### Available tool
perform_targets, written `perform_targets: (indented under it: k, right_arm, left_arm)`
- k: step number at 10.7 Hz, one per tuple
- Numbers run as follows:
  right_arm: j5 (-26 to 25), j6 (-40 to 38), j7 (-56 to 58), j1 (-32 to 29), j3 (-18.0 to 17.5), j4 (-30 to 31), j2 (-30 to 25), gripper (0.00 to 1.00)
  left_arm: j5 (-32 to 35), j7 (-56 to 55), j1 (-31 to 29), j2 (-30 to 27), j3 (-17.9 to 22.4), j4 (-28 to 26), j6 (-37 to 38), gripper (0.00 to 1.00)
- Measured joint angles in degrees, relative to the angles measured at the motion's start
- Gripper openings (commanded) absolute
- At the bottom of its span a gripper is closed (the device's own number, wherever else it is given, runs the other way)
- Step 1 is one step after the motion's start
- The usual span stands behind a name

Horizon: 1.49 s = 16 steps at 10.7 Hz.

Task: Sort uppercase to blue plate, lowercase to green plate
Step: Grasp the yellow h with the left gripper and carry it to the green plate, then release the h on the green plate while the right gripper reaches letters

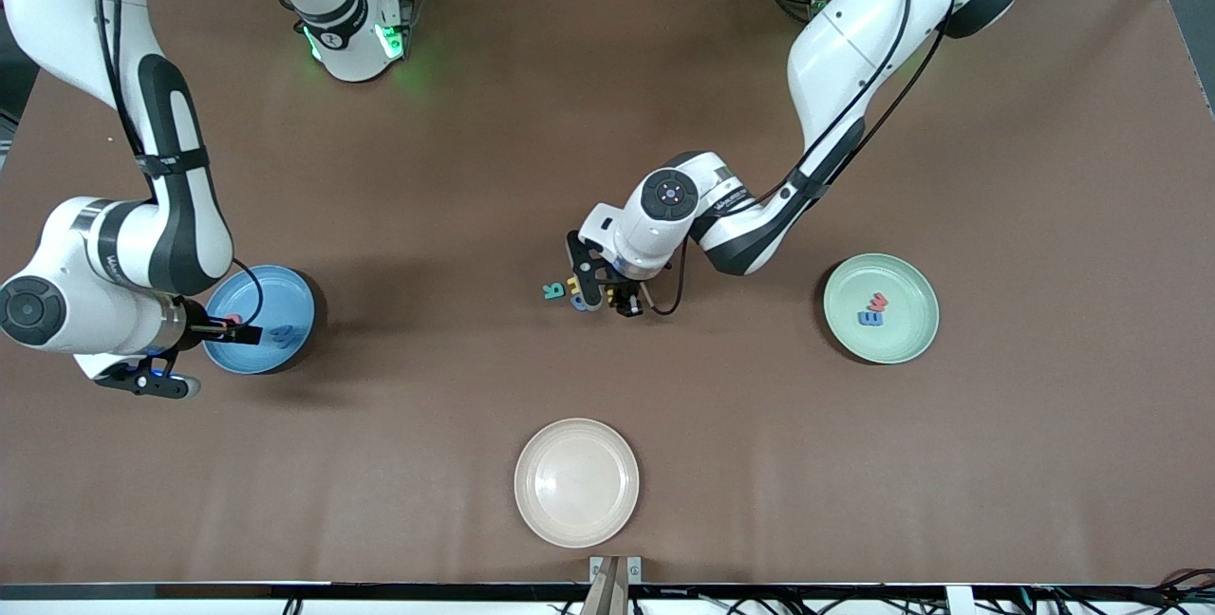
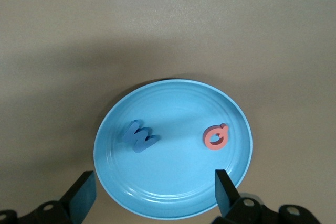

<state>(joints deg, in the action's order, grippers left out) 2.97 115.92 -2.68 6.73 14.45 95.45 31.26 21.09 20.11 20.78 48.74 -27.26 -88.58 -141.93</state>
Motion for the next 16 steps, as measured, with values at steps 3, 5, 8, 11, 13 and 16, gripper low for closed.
perform_targets:
  k: [3,5,8,11,13,16]
  right_arm:
    - [0.32,0.04,-0.07,0.65,-0.75,-0.34,-0.01,1.00]
    - [3.22,0.11,-0.20,1.78,-1.16,-0.37,-0.01,1.00]
    - [6.28,0.24,-0.20,3.83,-1.25,-0.44,-0.01,1.00]
    - [6.98,2.29,-1.99,9.82,-1.46,-0.48,-0.01,1.00]
    - [6.98,3.57,-7.37,16.94,-1.60,-0.63,0.01,1.00]
    - [6.98,3.90,-9.48,24.73,-1.58,-2.64,0.01,1.00]
  left_arm:
    - [0.00,0.42,-2.96,-2.27,0.21,-1.75,2.52,0.00]
    - [0.00,3.17,-7.80,-5.14,-0.05,-6.27,2.60,0.00]
    - [0.00,8.36,-15.17,-12.11,-0.51,-15.47,2.65,0.00]
    - [0.00,13.92,-27.05,-17.12,-5.59,-23.53,2.66,0.00]
    - [0.00,21.57,-38.33,-18.68,-10.53,-27.11,2.67,0.00]
    - [0.00,32.47,-52.58,-19.00,-16.29,-29.89,2.66,0.00]
